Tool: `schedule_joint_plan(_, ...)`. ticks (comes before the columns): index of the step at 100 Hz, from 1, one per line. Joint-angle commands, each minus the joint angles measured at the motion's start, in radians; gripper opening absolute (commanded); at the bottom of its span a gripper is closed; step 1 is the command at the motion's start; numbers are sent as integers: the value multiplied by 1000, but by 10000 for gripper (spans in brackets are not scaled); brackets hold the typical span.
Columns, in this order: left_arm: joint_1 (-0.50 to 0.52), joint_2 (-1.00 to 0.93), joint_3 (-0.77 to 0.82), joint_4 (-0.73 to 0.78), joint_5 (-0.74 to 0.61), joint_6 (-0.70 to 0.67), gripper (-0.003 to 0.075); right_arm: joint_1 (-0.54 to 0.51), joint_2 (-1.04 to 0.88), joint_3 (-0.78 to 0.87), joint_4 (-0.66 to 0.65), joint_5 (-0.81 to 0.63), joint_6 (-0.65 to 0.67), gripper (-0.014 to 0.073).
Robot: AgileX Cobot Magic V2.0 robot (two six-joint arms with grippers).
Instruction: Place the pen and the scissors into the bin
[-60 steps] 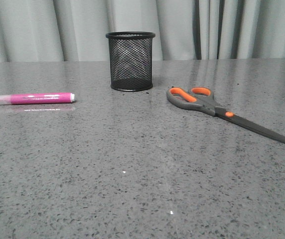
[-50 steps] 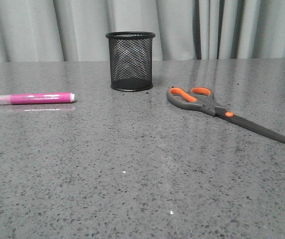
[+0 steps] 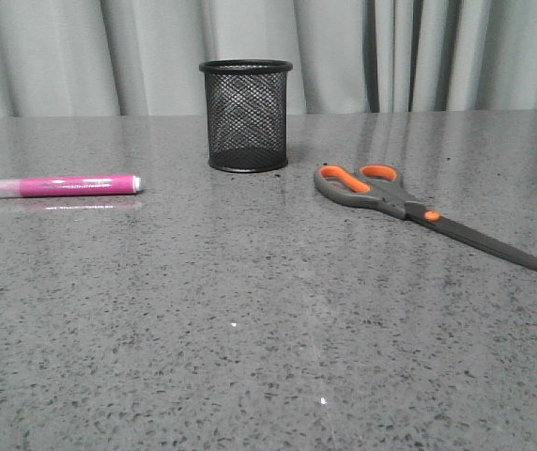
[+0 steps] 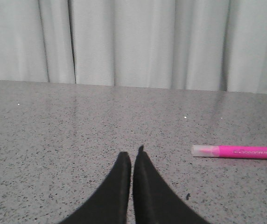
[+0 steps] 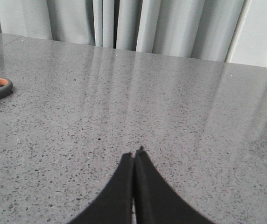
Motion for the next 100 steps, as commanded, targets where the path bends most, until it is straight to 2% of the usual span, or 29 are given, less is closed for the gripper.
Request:
schedule_joint_plan(1,5,-32,45,-9,-74,-6,-19,-6,-22,13,-14,-78,-2,-76)
schedule_joint_plan(42,5,-32,45,-26,-76,-6,-19,-6,-22,13,17,-96,-2,-76)
schedule_joint_plan(59,5,-32,45,-188,-74,-6,-19,-6,-22,13,208,-133,-2,-76)
schedule_joint_plan(92,5,-32,34,-602,-100,-6,-19,-6,-22,8,622,-223,-2,-76)
schedule_joint_plan(100,5,-32,17,-618,-93,-6,-20,-6,-22,-20,638,-197,-2,-74)
